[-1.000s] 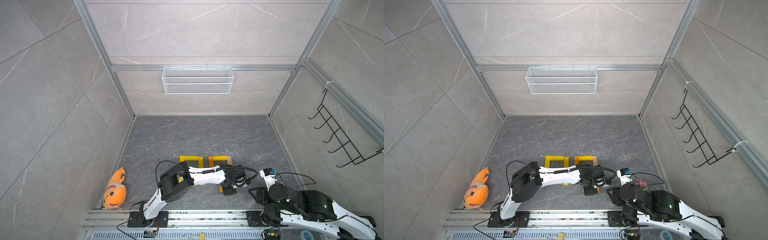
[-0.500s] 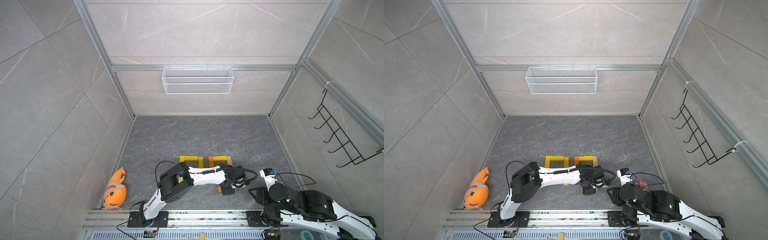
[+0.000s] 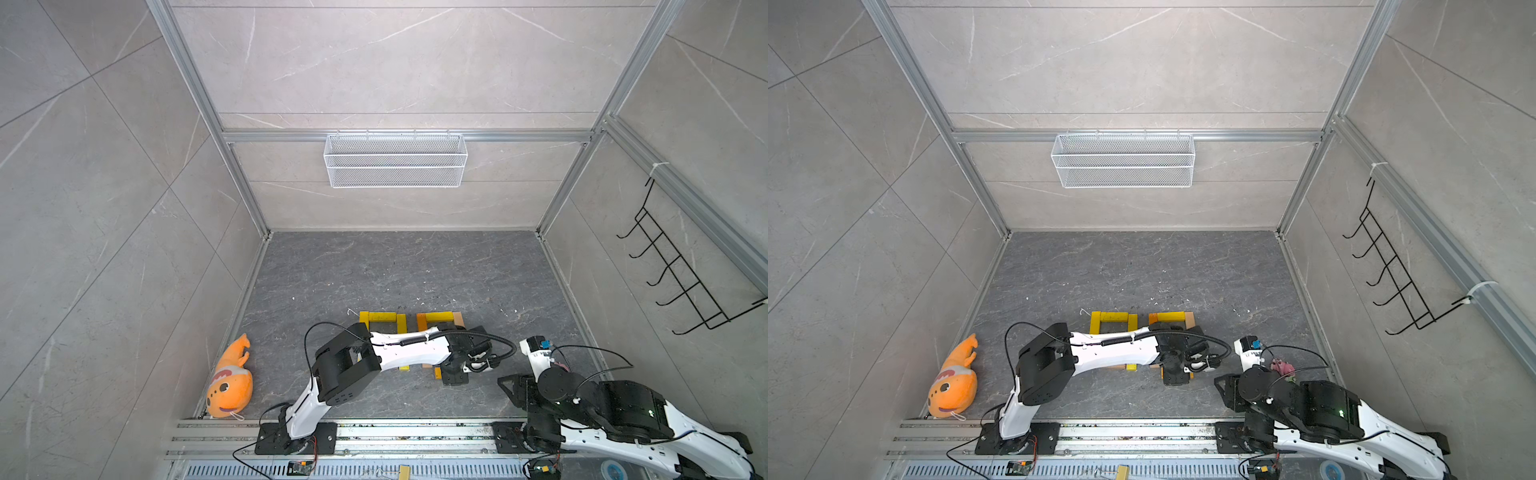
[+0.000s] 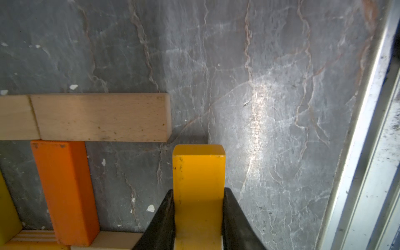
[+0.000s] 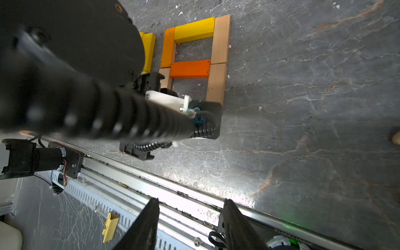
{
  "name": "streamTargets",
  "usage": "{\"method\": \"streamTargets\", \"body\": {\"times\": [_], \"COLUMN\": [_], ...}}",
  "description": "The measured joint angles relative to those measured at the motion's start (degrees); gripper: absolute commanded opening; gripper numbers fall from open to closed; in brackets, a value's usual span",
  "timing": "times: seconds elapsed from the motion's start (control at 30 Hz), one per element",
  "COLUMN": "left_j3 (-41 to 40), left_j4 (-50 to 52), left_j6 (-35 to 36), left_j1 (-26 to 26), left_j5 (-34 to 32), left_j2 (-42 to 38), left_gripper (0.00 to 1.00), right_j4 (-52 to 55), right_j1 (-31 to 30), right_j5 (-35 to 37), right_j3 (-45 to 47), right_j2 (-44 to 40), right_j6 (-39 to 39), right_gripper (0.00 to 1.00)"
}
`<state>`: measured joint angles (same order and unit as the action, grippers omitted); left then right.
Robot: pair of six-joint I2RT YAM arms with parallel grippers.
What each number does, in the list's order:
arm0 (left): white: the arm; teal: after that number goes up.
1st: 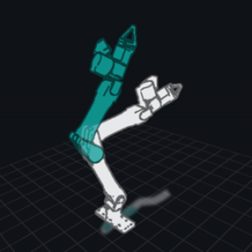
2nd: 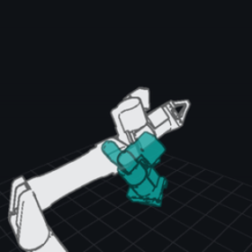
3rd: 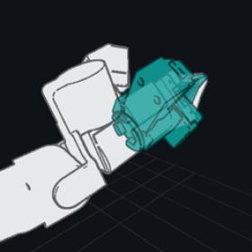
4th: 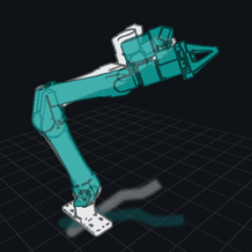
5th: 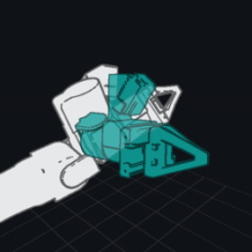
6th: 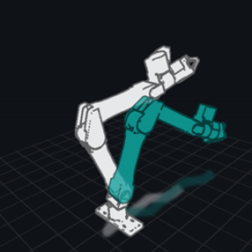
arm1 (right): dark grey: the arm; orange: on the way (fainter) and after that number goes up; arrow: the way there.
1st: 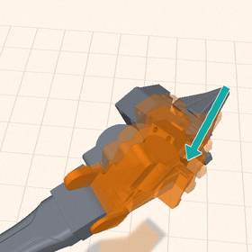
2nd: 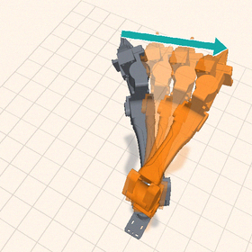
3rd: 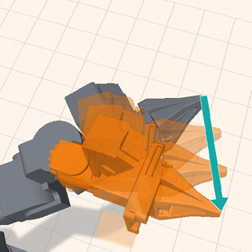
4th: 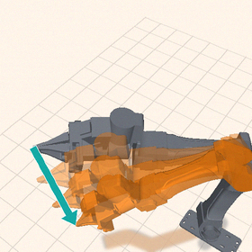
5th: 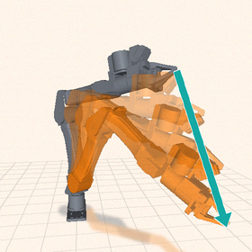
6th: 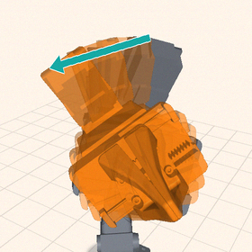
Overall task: Assemble the number 8 with building blocks
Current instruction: Adjust the building block at the center of the board.
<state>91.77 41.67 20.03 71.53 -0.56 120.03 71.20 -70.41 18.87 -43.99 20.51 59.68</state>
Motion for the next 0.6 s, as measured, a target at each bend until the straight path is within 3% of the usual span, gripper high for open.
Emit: {"method": "streamTargets", "body": {"times": [0.6], "left_j3": [0.3], "left_j4": [-0.5], "left_j6": [3.7], "left_j1": [-3.1], "left_j5": [0.6], "left_j2": [0.0], "left_gripper": [0.33], "right_j4": [0.0], "right_j1": [0.0], "right_j5": [0.0], "right_j3": [0.0], "right_j2": [0.1], "right_j6": [0.0], "right_gripper": [0.5]}}
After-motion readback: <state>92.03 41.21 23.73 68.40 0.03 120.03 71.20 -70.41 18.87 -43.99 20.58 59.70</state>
